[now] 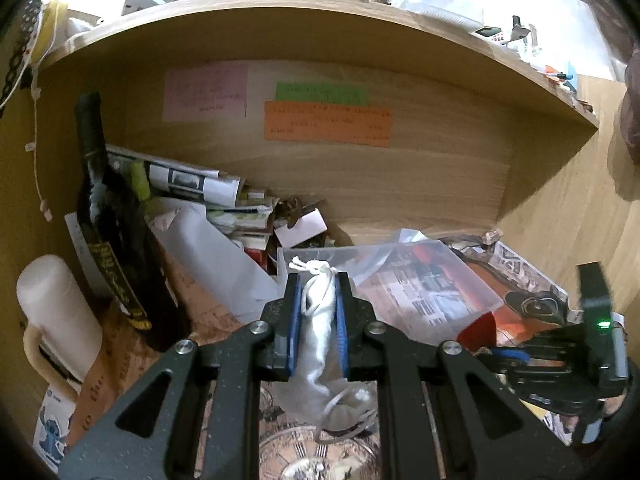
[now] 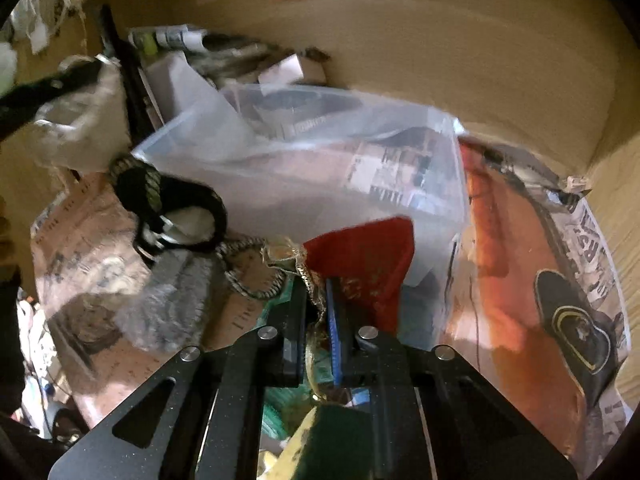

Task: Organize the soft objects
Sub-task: 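Lift both pouches and carry them over the clear plastic box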

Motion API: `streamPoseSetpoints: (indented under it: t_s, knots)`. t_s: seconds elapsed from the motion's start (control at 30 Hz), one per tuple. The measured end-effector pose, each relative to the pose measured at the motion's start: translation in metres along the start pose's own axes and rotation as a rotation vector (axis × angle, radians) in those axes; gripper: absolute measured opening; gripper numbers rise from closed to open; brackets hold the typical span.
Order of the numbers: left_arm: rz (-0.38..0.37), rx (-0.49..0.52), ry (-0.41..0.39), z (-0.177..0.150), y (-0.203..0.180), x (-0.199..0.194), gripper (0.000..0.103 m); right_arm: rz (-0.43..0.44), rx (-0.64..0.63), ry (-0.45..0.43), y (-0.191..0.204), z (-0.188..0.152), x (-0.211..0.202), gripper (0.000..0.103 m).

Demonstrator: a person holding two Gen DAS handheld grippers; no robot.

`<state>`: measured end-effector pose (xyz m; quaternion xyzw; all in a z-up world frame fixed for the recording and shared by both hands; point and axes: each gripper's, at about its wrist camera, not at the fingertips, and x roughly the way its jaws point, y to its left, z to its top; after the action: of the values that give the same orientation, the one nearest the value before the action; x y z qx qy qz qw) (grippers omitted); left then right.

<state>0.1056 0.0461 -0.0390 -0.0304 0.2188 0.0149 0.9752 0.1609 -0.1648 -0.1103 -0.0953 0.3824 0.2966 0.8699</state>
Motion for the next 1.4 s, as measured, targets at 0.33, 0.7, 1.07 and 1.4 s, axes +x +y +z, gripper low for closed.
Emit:
streamPoseSetpoints:
  t_s: [0.33,0.7,1.07,1.4]
  knots:
    - [-0.012,-0.025,0.0,0.029,0.001,0.029,0.014,-0.003,0.003,-0.239,0.001,0.033,-0.071,0.008]
    - [-0.051,-0.007,0.141,0.038,0.001,0.085,0.014,-0.03,0.001,-0.337,-0.003,0.076,-0.061,0.008]
    - [-0.023,0.031,0.217,0.008,0.033,0.059,0.057,-0.006,0.02,-0.221,-0.012,0.079,-0.009,0.008]
    - [0.128,-0.028,0.313,-0.046,0.102,0.032,0.08,-0.018,0.024,-0.16,-0.017,0.077,0.009,0.008]
